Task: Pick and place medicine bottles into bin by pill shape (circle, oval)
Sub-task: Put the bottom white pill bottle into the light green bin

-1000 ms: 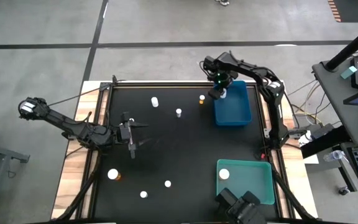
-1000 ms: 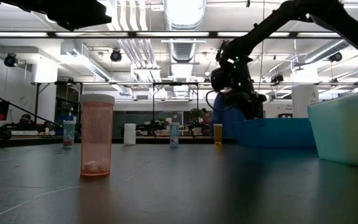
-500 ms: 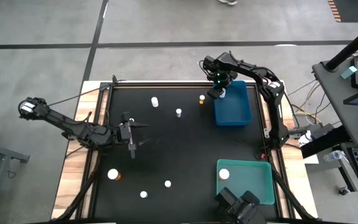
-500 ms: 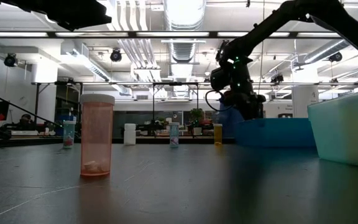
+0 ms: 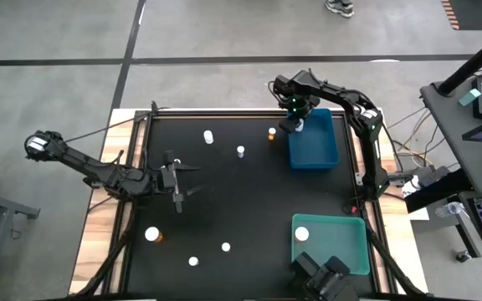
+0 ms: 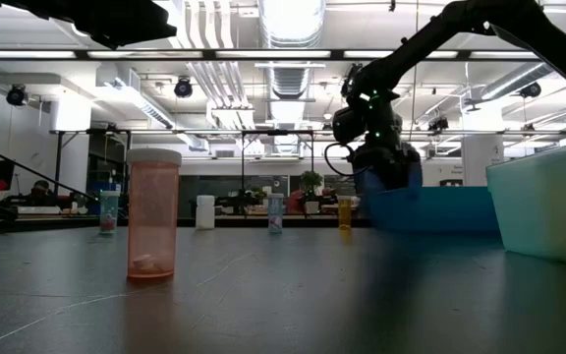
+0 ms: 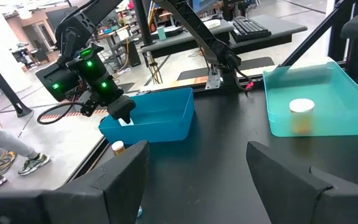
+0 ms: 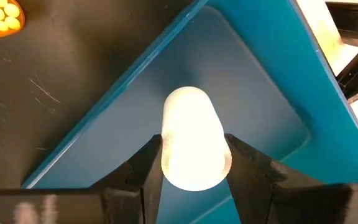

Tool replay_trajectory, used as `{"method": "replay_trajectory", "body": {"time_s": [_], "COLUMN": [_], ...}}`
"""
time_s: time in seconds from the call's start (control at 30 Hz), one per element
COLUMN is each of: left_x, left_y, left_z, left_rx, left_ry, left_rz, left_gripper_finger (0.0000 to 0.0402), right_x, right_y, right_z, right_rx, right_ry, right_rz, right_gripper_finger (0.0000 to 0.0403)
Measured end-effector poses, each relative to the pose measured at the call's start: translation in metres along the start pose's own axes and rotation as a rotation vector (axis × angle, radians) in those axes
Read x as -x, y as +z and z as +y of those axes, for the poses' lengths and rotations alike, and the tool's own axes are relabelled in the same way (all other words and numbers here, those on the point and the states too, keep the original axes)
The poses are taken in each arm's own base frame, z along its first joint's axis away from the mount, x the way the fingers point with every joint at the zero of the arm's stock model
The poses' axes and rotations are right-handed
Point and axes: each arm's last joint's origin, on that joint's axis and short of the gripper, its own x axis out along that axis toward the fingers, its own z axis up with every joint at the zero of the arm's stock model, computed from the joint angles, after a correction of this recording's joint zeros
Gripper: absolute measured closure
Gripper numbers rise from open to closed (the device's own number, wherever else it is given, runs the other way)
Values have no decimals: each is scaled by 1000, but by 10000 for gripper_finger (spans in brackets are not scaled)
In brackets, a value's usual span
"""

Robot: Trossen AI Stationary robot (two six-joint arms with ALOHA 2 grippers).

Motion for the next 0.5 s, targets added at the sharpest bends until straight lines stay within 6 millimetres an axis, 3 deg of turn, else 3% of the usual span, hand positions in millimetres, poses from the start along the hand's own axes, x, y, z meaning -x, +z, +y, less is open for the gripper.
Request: {"method": "replay_trajectory", "body": {"time_s": [0.1, 0.2, 0.27, 0.37, 0.5], "left_x": [0, 0, 0, 0, 0], "left_y": [0, 0, 1, 3, 2], "left_z": [0, 0, 0, 0, 0], "left_rx": [0, 1, 2, 12, 13], "left_ry": [0, 0, 1, 2, 2], "left_rz": [0, -1, -7, -21, -21], "left_gripper_finger": [148, 148, 148, 148, 148], "right_x": [3, 19, 38, 75, 125], "right_y": [-7, -25, -40, -63, -110], "right_z": [0, 2, 9, 24, 51], "right_rx": [6, -21, -38, -65, -88], "right_ry": [2, 3, -4, 11, 131], "right_rz": [56, 144, 156, 26, -129], "right_gripper_finger": [261, 261, 261, 261, 261]}}
